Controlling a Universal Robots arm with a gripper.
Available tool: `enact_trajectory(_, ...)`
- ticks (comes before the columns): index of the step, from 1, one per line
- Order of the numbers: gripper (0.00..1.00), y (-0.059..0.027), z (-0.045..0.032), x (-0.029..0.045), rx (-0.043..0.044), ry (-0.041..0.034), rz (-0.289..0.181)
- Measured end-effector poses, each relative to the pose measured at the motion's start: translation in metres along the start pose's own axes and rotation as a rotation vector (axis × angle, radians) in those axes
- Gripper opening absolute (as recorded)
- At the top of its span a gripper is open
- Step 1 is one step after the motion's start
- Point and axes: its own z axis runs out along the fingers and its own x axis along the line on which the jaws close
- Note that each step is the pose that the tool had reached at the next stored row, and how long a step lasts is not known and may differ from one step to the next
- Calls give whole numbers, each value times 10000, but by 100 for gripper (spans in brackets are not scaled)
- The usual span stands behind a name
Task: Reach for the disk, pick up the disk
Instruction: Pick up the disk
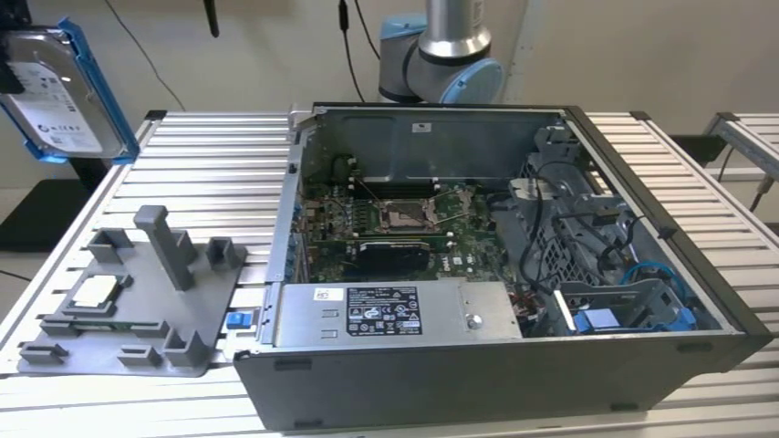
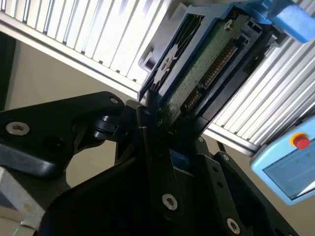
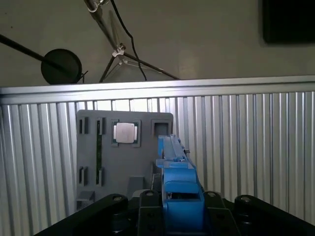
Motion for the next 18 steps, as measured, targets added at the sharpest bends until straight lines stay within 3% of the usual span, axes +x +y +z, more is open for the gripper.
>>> enact_trajectory(18,0,0,-380,-28,-8,1,-99)
